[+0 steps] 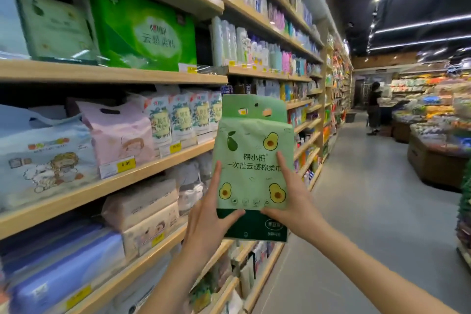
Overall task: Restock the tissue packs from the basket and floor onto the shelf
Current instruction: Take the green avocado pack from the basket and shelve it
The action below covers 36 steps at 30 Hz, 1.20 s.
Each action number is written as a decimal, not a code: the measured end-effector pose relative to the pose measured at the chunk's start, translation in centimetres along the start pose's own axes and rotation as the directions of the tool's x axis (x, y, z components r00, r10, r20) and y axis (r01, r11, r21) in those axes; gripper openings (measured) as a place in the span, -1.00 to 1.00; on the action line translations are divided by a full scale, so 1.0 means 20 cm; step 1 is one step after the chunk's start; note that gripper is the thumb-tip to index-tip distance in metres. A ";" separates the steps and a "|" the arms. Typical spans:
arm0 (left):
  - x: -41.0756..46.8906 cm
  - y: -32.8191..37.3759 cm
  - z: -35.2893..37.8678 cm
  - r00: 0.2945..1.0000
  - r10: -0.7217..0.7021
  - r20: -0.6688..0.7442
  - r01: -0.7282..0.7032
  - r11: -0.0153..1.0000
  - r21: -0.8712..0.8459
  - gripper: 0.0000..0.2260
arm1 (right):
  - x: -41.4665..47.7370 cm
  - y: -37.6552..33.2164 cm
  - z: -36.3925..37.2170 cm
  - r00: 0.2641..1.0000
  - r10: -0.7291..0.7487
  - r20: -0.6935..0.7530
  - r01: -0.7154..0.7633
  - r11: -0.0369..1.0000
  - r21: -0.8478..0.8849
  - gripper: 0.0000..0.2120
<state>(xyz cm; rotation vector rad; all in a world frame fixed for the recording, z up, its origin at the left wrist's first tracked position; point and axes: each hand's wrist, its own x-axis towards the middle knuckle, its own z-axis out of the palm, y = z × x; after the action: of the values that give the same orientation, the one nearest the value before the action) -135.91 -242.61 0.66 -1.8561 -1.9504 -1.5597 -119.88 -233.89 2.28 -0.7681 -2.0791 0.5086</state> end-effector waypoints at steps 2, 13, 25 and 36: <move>0.07 0.05 -0.01 0.999 0.030 -0.032 -0.028 0.999 0.034 -0.09 | 0.09 -0.02 -0.07 0.999 -0.054 0.003 0.054 0.998 -0.017 0.08; 0.52 0.01 -0.34 0.957 0.137 -0.255 -0.084 0.975 0.207 -0.11 | 0.71 -0.27 -0.01 0.950 -0.313 0.019 0.310 0.946 0.096 0.08; 1.05 -0.01 -0.92 0.842 0.318 -0.436 -0.092 0.881 0.464 -0.12 | 1.45 -0.75 0.17 0.830 -0.548 -0.099 0.557 0.810 0.185 0.10; 1.34 0.03 -1.28 0.710 0.512 -0.485 0.054 0.646 0.761 -0.15 | 1.89 -1.08 0.32 0.662 -0.692 -0.289 0.749 0.592 0.297 0.08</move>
<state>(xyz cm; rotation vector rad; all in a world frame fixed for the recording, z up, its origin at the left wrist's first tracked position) -157.97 -239.66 30.35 -0.9497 -1.5093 -0.9012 -149.82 -224.37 33.13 0.3107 -1.8521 0.3605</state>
